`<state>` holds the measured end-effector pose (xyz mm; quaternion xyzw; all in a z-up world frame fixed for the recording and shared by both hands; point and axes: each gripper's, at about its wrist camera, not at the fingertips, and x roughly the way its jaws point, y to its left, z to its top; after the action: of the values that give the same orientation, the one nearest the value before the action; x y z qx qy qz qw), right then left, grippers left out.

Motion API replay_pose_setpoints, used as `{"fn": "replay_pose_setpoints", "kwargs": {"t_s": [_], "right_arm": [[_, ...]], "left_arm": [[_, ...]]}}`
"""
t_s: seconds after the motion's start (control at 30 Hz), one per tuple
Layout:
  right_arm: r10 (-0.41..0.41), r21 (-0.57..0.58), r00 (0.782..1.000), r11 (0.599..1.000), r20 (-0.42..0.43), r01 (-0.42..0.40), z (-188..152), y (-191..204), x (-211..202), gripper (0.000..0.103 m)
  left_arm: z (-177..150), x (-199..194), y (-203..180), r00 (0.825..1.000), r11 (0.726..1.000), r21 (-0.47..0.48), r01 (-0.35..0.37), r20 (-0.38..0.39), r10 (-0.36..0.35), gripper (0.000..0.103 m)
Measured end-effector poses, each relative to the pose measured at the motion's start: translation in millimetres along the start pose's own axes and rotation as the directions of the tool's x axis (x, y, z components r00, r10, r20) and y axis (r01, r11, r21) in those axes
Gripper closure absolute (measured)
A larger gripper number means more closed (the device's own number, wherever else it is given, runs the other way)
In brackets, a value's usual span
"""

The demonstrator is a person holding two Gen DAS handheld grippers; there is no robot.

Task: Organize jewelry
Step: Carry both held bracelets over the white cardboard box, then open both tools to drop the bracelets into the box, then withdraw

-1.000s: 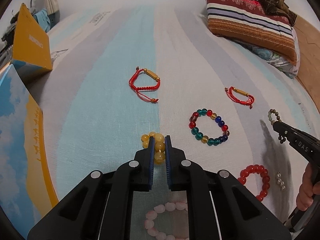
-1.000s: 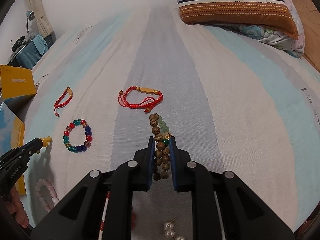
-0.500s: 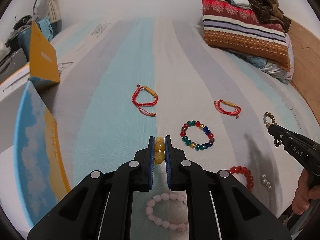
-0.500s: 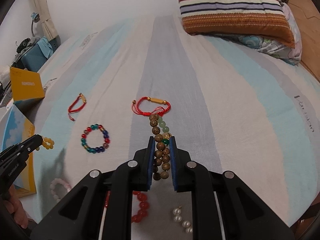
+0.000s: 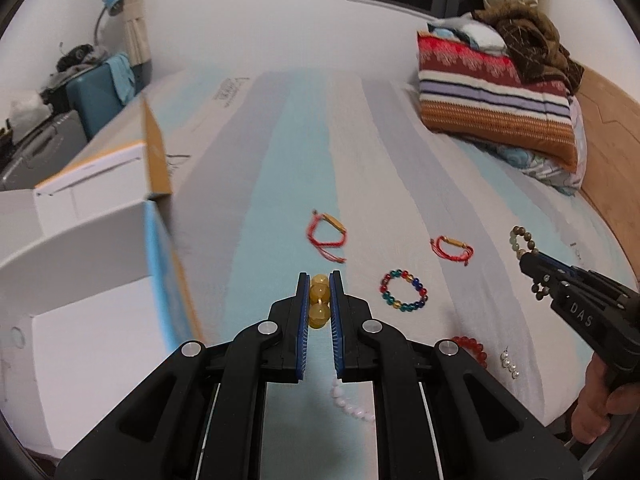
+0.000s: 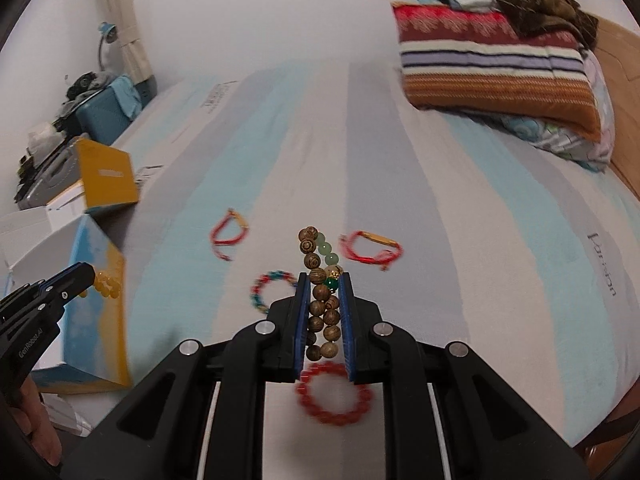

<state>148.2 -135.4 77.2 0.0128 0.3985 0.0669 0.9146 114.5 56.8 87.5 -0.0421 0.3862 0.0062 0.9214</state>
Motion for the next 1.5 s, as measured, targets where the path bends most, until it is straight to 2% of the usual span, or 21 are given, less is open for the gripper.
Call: {"fn": "replay_pose_setpoints", "kwargs": {"t_s": [0.27, 0.47, 0.83, 1.1, 1.5], "right_arm": [[0.078, -0.089, 0.997, 0.993, 0.028, -0.075, 6, 92, -24, 0.089], [0.144, -0.168, 0.989, 0.976, 0.026, -0.137, 3, 164, -32, 0.089], [0.252, -0.284, 0.967, 0.925, -0.043, -0.254, -25, 286, -21, 0.089], [0.27, -0.318, 0.954, 0.9, -0.129, -0.297, -54, 335, 7, 0.089], [0.226, -0.315, 0.948, 0.904, -0.224, -0.29, -74, 350, 39, 0.09]], "left_arm": [[0, -48, 55, 0.997, 0.997, -0.045, -0.068, 0.037, 0.07, 0.094], [-11, -74, 113, 0.988, 0.984, -0.102, -0.144, 0.038, 0.148, 0.094], [-55, -94, 222, 0.963, 0.938, -0.218, -0.268, -0.038, 0.266, 0.094], [-85, -80, 269, 0.95, 0.907, -0.284, -0.311, -0.112, 0.291, 0.094], [-108, -54, 288, 0.942, 0.899, -0.297, -0.323, -0.191, 0.276, 0.094]]}}
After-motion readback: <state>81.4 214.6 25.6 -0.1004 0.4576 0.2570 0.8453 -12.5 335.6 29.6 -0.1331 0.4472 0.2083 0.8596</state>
